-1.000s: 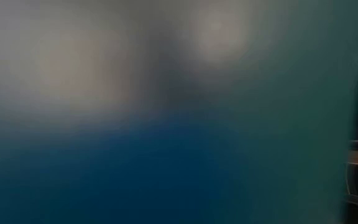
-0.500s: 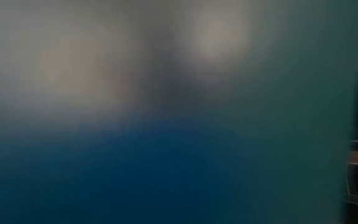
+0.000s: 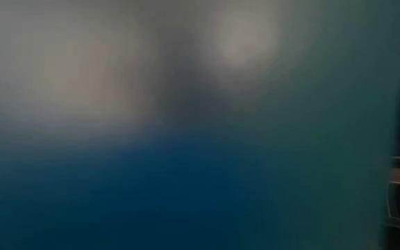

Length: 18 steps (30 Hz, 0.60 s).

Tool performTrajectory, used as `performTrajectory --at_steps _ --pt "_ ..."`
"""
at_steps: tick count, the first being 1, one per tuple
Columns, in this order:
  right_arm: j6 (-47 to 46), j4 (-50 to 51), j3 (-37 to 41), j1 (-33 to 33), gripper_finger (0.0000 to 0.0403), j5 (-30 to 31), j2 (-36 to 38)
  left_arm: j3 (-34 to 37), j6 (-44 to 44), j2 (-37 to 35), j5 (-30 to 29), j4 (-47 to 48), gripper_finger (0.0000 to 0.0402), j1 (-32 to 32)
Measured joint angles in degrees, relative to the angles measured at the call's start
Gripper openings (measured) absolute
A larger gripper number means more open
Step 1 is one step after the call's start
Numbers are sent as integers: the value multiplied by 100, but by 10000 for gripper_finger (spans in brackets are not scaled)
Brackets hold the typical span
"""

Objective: Pick & place jewel cases by type
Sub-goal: Put the top right black cd case into the transparent bin

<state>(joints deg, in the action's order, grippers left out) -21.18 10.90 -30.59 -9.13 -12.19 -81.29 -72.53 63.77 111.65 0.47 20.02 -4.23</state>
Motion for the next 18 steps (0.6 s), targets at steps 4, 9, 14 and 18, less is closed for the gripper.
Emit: performTrajectory --at_steps 4,9,14,18 --pt "47 1 0 0 5 6 2 0 58 200 82 -248 207 0" --pt "57 -23 -2 0 5 7 4 0 210 372 100 -554 207 -5" --pt "86 -138 -4 0 5 9 4 -4 305 470 322 -848 207 -47" --pt "89 -205 -4 0 5 11 6 -4 373 546 467 -1148 207 -32"
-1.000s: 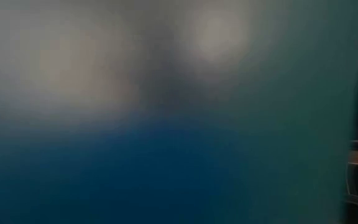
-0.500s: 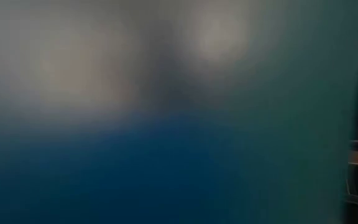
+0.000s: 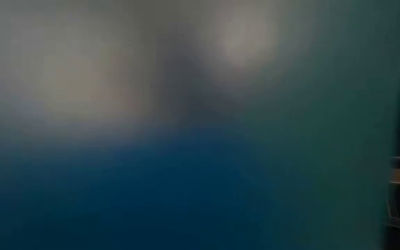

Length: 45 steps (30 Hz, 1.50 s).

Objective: Pick & place jewel cases by type
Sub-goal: Put the top right black cd case into the transparent bin

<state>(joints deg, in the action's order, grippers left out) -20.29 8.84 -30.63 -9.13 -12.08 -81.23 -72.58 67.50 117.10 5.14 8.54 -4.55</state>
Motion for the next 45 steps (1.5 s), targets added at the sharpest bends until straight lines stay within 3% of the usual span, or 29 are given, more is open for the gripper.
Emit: performTrajectory --at_steps 10,17,23,37,45 --pt "12 52 0 0 5 55 36 0 58 11 -34 -40 207 41" --pt "430 -13 -3 13 4 139 508 -2 44 11 -47 -8 207 41" --pt "276 1082 -2 12 3 515 680 -2 33 11 -48 -1 207 43" --pt "410 427 -31 4 3 239 -318 4 104 11 -60 -70 207 43" --pt "455 255 -17 4 3 146 -396 22 190 11 -61 -190 207 41"
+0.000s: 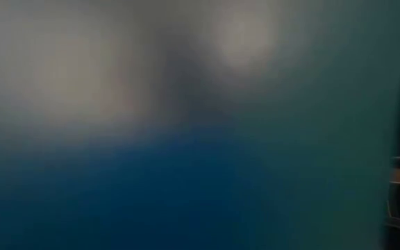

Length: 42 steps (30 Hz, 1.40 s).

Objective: Pick & place jewel cases by type
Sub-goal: Put the top right black cd case into the transparent bin

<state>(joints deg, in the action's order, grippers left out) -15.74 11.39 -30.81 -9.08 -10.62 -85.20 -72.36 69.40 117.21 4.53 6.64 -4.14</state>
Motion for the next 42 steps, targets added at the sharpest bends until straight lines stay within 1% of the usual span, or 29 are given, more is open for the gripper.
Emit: performTrajectory --at_steps 12,17,27,30,39,42 --pt "128 -60 13 0 3 -10 -6 0 -262 0 10 -94 207 -13" --pt "143 -83 16 2 3 -15 -6 0 -351 -11 -175 -94 207 -2" --pt "275 -100 22 -28 3 -45 -6 -2 -423 -42 -191 -94 207 -11" --pt "275 -98 20 -28 3 -41 -6 -2 -550 -63 -384 -124 207 -33" --pt "299 -5 13 -26 3 -23 -15 -9 -817 -437 -697 -215 207 -90" --pt "328 3 13 -26 3 -21 -15 -55 -930 -624 -951 -685 207 -127"
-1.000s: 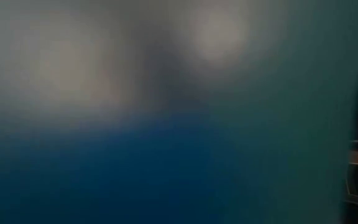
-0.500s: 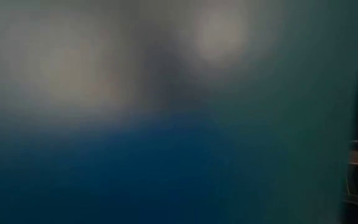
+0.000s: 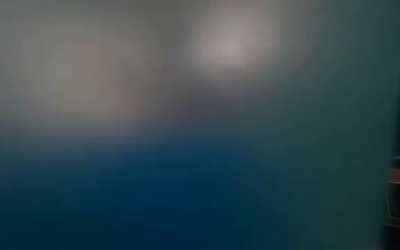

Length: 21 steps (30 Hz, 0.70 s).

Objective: Pick & place jewel cases by type
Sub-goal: Put the top right black cd case into the transparent bin

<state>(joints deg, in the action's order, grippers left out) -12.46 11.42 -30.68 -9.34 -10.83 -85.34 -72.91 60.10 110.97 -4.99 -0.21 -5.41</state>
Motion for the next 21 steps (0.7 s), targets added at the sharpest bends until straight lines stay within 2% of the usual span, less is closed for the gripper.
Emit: performTrajectory --at_steps 6,16,21 --pt "90 -86 0 2 3 -2 -25 -49 -443 -290 262 -415 207 66" --pt "96 -191 4 4 3 -32 -37 -161 -415 -232 322 -335 207 97" --pt "98 -168 4 2 3 -66 -39 -161 -329 -233 289 380 207 63"
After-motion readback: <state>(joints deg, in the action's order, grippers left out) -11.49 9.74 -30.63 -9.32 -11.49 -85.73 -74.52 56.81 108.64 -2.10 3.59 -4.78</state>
